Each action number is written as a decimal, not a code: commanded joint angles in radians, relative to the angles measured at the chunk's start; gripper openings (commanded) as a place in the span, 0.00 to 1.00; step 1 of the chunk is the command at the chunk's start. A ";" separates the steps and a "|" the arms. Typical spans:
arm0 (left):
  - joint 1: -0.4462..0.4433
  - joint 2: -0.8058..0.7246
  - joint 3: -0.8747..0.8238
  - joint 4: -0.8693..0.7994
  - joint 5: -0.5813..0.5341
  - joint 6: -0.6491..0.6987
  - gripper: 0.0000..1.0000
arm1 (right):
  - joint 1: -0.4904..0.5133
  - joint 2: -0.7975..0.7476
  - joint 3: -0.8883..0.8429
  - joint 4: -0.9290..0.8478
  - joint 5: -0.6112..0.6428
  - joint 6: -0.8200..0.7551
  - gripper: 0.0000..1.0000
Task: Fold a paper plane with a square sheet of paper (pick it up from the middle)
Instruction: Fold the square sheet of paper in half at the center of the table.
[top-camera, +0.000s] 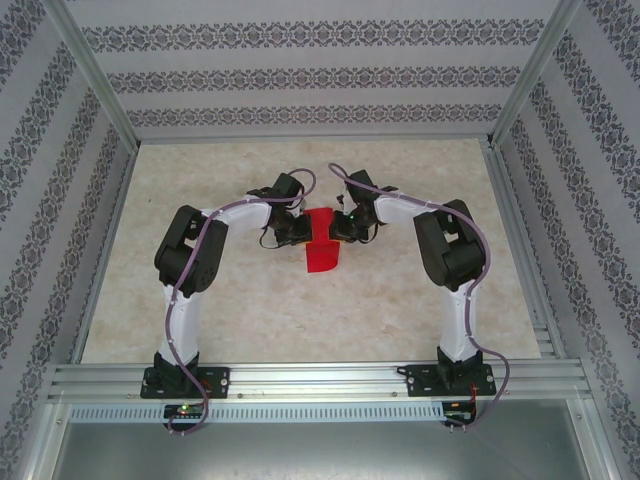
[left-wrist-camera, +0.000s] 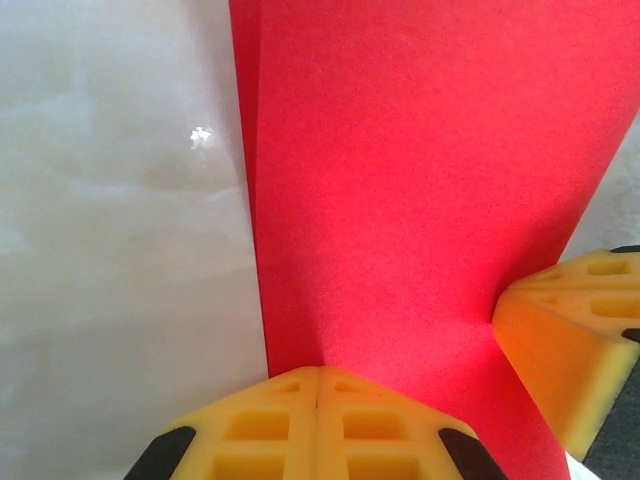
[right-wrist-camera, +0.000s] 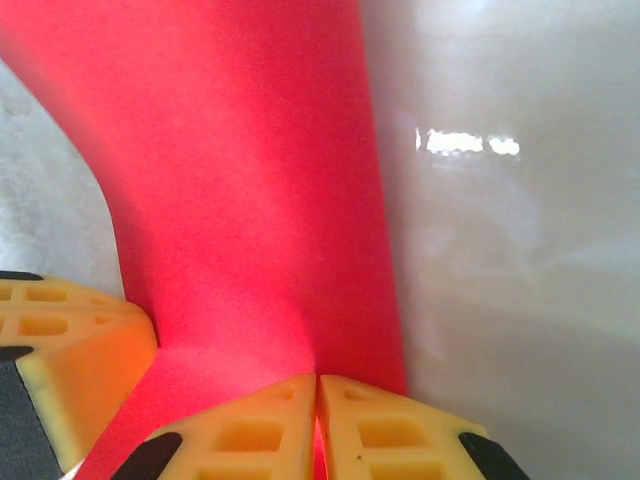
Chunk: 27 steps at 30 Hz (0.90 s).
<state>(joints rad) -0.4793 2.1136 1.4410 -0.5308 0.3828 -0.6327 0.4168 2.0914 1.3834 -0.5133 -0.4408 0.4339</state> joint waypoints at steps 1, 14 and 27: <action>0.001 0.078 -0.056 -0.159 -0.149 -0.001 0.03 | -0.051 -0.038 -0.050 -0.020 0.059 -0.029 0.12; 0.001 0.078 -0.059 -0.154 -0.143 0.007 0.03 | 0.055 -0.075 -0.064 0.077 -0.062 0.076 0.12; 0.001 0.073 -0.077 -0.146 -0.178 0.000 0.02 | 0.010 -0.087 -0.236 0.059 -0.051 0.064 0.11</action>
<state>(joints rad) -0.4805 2.1113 1.4361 -0.5274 0.3782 -0.6327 0.4442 2.0174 1.2198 -0.3843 -0.5259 0.5060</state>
